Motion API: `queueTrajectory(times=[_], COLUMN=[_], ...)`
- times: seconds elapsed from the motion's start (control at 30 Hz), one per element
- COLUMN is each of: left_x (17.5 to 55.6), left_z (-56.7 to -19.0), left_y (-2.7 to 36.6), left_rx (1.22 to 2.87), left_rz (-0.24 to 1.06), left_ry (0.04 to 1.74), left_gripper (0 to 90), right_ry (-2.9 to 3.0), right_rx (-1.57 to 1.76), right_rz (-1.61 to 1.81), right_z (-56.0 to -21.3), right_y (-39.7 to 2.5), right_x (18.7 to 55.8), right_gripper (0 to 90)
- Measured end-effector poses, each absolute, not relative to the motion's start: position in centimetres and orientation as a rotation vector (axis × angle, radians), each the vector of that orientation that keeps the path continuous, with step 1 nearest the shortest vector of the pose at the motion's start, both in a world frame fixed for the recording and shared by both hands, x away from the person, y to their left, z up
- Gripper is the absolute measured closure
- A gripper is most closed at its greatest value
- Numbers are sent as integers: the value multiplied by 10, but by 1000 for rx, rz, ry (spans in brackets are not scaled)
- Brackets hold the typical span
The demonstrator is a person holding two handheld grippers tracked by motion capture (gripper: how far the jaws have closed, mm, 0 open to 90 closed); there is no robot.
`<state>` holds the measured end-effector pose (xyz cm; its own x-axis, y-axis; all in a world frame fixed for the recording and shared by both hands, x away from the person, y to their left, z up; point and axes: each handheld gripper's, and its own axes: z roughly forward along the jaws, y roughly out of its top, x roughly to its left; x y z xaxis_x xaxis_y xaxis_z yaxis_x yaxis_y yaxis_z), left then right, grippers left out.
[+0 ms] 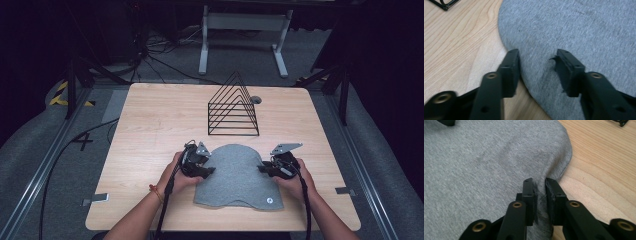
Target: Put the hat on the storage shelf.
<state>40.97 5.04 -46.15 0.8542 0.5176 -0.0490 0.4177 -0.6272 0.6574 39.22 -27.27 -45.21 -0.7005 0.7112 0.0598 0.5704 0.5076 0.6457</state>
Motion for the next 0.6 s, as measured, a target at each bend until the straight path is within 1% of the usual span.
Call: queueTrajectory(times=[0.07,0.1,0.13,0.17,0.23,0.3,0.4,0.6], left_x=[410,410,410,411,411,410,407,403], left_z=[-461,-461,-461,-461,-462,-461,-458,-438], left_y=[51,52,52,52,53,53,52,58], left_rx=[2336,2335,2335,2331,2328,2334,2323,2269], left_rz=[174,162,162,148,134,140,166,198], left_ry=[666,665,665,658,650,653,628,593], left_gripper=[670,687,733,733,804,826,834,839], right_ry=[2538,2538,2538,2532,2526,2524,2518,2498], right_rx=[1094,1092,1092,1094,1057,1055,1038,1008], right_rz=[976,980,980,984,975,989,1003,1054], right_z=[-453,-453,-453,-453,-452,-452,-450,-438], right_y=[-273,-273,-273,-273,-273,-274,-275,-277], right_x=[392,392,392,391,390,390,388,383], right_gripper=[814,819,819,827,835,839,843,843])
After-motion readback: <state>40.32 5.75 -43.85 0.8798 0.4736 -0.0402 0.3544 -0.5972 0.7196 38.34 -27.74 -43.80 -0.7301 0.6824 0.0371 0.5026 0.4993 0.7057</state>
